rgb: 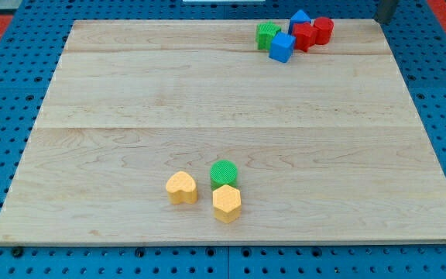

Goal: Separate red circle from the group of blocks

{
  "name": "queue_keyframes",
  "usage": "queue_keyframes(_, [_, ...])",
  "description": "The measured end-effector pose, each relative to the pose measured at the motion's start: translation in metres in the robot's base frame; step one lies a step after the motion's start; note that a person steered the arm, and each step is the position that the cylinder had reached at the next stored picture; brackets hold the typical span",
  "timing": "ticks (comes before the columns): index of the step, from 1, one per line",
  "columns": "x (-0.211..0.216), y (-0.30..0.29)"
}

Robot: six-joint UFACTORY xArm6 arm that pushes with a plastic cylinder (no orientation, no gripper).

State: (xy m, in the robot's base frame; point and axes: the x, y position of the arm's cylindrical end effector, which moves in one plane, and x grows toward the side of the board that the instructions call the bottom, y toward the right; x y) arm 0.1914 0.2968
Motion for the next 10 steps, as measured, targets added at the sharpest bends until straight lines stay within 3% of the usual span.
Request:
queue_keyframes(6, [0.0,-0.025])
queue_keyframes(9, [0.013,-0.118])
queue_keyframes(10, [0.032,-0.119])
